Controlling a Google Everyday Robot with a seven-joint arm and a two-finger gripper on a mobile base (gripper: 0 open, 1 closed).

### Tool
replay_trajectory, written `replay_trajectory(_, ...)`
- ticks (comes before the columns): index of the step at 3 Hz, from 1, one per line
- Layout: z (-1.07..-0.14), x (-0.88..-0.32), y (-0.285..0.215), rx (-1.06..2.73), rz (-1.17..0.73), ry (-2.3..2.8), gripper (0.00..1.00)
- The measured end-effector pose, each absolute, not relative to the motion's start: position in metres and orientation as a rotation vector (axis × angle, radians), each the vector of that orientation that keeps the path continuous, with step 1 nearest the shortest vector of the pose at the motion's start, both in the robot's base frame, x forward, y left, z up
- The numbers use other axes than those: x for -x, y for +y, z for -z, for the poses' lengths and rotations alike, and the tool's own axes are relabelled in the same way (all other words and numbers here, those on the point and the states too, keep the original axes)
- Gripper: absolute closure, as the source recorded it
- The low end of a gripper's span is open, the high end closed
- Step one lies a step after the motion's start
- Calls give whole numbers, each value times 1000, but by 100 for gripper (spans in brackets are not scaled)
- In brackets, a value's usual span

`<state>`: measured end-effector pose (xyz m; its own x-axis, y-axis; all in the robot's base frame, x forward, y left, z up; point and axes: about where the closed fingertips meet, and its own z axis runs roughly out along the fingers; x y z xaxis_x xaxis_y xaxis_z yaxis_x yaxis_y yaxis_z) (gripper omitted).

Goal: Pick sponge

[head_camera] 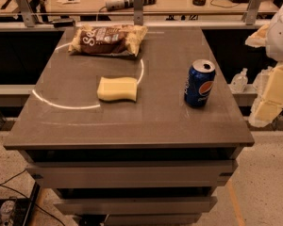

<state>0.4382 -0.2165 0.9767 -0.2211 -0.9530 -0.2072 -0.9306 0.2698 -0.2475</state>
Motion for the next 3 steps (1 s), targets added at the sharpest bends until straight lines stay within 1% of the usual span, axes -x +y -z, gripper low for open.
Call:
replay_trajectory(2, -978, -438, -210, 1736, 100, 2211, 0)
replay_trajectory(3, -975, -437, -182, 1795, 81, 2159, 0)
